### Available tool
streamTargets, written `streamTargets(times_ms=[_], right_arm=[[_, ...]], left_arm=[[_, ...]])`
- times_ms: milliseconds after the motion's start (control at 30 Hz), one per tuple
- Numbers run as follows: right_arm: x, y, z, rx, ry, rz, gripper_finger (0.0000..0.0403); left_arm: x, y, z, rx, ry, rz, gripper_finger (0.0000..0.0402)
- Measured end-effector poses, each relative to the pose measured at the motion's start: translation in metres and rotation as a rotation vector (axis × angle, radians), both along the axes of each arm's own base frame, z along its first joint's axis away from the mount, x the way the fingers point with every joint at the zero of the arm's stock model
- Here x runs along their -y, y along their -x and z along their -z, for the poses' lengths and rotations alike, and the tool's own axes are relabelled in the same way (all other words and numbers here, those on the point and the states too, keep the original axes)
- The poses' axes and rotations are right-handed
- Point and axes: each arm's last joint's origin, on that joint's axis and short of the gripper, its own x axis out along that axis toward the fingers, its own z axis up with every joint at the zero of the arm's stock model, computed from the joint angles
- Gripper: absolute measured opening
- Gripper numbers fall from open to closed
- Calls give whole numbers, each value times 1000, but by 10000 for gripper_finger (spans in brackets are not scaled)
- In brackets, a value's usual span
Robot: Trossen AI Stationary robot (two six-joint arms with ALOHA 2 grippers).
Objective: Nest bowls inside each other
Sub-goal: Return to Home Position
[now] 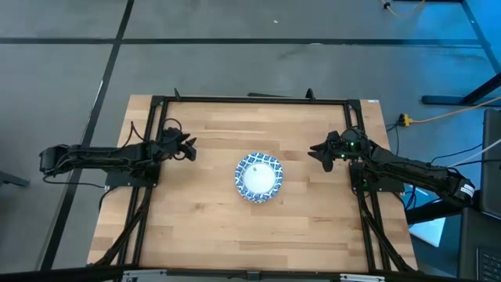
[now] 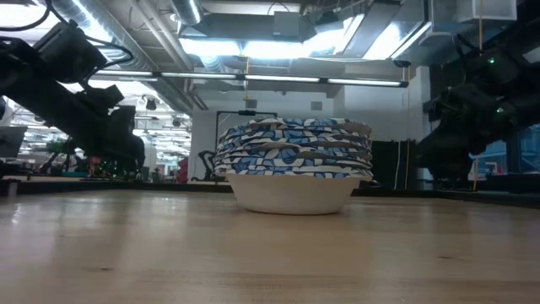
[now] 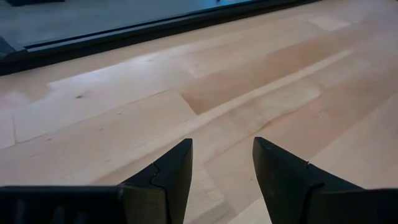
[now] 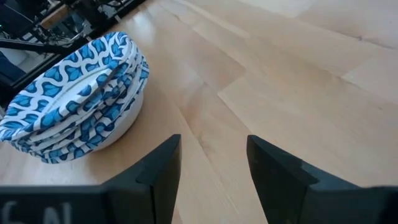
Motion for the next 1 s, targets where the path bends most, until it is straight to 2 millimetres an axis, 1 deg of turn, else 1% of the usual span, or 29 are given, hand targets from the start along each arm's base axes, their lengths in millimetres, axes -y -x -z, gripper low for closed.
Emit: streamTargets(times_ms=[300,533,700,1000], right_arm=[[0,0,0,-3,2,8,184],[1,1,1,-21,16,54,184],[3,2,2,-39,27,104,184],[3,2,2,-46,38,116,184]], left_arm=[[-3,2,0,-4,-13,-46,163],[-3,2,0,-2,-9,-40,163],[-4,1,-3,24,-37,-72,163],[-4,0,-3,29,-30,-59,163]])
